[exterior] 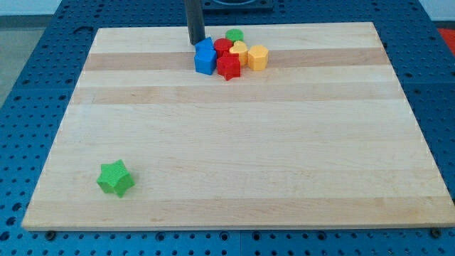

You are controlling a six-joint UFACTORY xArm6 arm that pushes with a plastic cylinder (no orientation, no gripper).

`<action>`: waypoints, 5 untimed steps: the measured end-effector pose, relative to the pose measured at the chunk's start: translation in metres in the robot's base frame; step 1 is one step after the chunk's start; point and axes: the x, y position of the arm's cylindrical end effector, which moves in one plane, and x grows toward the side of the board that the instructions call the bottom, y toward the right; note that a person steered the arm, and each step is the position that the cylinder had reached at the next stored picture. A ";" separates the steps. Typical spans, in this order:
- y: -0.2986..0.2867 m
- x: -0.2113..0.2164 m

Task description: Move green circle to the blue triangle

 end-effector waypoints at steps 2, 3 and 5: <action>-0.005 0.000; -0.005 0.000; -0.005 -0.029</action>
